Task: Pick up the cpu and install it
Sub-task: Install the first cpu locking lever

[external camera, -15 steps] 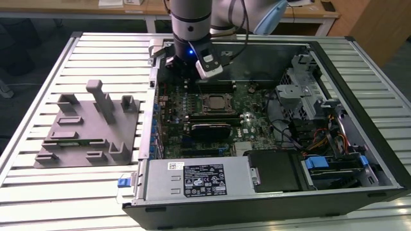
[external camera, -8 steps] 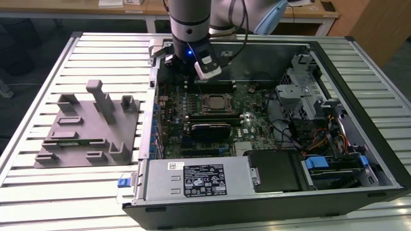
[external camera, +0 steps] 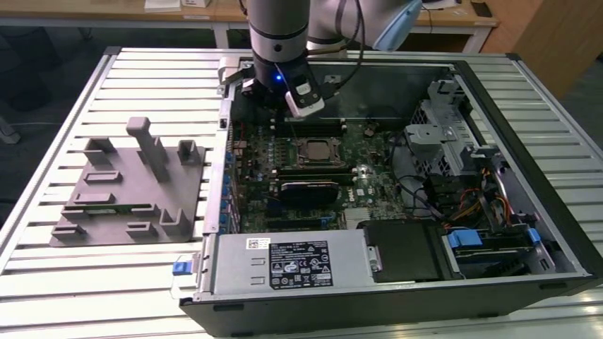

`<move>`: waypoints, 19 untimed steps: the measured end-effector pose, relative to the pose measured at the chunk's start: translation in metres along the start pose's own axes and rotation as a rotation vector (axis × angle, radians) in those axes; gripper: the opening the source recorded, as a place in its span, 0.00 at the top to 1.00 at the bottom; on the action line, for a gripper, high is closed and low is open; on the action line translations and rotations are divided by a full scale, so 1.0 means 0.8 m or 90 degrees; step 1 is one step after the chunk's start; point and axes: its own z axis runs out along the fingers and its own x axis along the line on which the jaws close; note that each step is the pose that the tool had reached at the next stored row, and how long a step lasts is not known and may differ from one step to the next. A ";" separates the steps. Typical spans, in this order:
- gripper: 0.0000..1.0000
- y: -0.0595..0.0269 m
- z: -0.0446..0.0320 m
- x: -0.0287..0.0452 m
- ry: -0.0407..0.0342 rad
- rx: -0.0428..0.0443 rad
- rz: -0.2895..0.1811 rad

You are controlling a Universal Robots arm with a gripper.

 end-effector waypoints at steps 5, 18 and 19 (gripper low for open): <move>0.89 0.001 0.0003 -0.0140 0.0008 0.0001 0.000; 0.89 0.003 0.0008 -0.0407 0.0014 0.0010 0.002; 0.89 0.003 0.0008 -0.0407 0.0014 0.0010 0.002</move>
